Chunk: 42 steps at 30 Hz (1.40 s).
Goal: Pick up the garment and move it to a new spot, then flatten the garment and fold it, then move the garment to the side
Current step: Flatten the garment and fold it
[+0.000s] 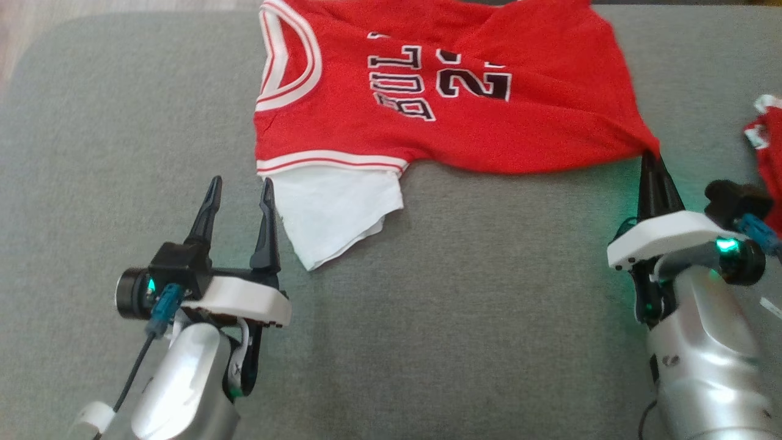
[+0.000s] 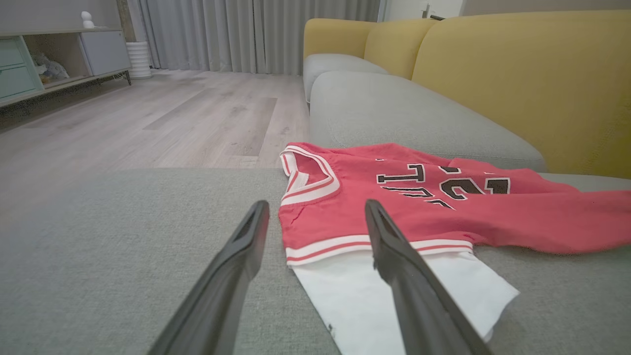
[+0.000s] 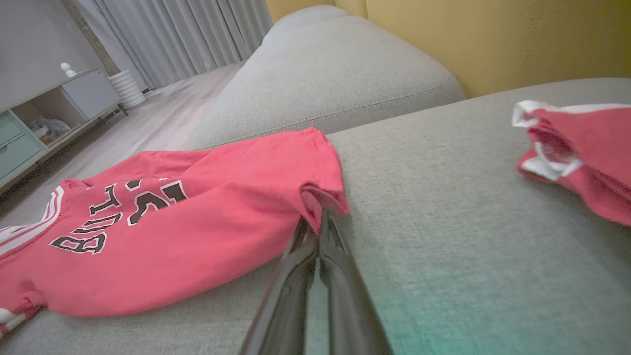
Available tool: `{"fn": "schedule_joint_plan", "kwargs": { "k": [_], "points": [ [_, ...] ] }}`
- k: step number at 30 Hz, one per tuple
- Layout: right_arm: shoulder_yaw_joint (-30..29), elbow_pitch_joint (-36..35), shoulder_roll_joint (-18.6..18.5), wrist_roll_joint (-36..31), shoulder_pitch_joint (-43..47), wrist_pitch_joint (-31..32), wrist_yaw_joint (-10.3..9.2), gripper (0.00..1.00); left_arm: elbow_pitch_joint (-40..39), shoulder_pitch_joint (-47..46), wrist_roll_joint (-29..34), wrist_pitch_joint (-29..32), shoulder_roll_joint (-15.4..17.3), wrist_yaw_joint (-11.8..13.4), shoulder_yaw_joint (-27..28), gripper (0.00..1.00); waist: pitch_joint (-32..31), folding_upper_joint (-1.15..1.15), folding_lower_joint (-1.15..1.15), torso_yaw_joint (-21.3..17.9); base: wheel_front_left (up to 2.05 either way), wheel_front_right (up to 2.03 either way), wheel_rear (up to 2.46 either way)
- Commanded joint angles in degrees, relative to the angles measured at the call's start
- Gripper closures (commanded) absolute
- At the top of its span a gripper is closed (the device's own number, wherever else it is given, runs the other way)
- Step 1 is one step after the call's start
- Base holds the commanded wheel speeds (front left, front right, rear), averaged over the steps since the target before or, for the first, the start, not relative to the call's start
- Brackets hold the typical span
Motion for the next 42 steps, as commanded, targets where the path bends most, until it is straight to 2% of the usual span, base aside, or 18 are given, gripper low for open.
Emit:
{"fn": "schedule_joint_plan", "kwargs": {
  "k": [1, 6, 14, 15, 16, 27, 33, 42],
  "points": [
    [1.32, -2.74, -0.07, 0.56, 0.88, -0.83, -0.05, 1.00, -1.46, -0.51, -0.28, -0.70, 1.30, 0.34, 2.01, 0.00, -1.45, 0.00, 0.00, -1.44, 0.00, 0.00, 0.00],
    [1.03, -7.81, -0.07, 1.16, 3.88, -0.03, -0.05, 1.00, -1.17, 0.04, -0.40, -0.68, 1.19, 0.52, 1.55, 0.00, -2.92, 0.00, 0.00, -2.79, 0.00, 0.00, 0.00],
    [-0.91, -15.45, -0.07, 1.45, 8.45, 4.57, -0.05, 1.00, -0.78, 1.26, -0.68, -0.85, 1.27, 0.58, 0.98, 0.00, -4.53, 0.00, 0.00, -3.24, 0.00, 0.00, 0.00],
    [-1.32, -16.14, -0.07, 1.30, 8.99, 5.38, -0.05, 0.73, -0.72, 1.43, -0.73, -0.85, 1.28, 0.53, 0.86, 0.00, -4.72, 0.00, 0.00, -3.17, 0.00, 0.00, 0.00],
    [-1.57, -16.77, -0.07, 1.33, 9.48, 6.15, -0.05, 0.00, -0.63, 1.57, -0.78, -0.84, 1.29, 0.48, 0.74, 0.00, -4.93, 0.00, 0.00, -3.07, 0.00, 0.00, 0.00],
    [-2.42, -26.21, -0.07, -0.52, 13.96, 7.82, -0.05, 0.00, 0.07, 2.89, -1.18, -0.87, 1.68, 0.75, 0.15, 0.00, -7.58, 0.00, 0.00, -3.07, 0.00, 0.00, 0.00],
    [1.02, -31.08, -0.07, 0.75, 18.28, 5.31, -0.05, 0.00, -0.12, 3.81, -1.48, -1.13, 1.69, 0.88, -0.20, 0.00, -8.24, 0.00, 0.00, -3.78, 0.00, 0.00, 0.00],
    [4.15, -32.88, -0.07, 2.60, 21.41, 2.11, -0.05, 0.00, -0.46, 3.69, -2.08, -0.67, 1.61, 0.41, -0.96, 0.00, -7.35, 0.00, 0.00, -5.59, 0.00, 0.00, 0.00]
  ]
}}
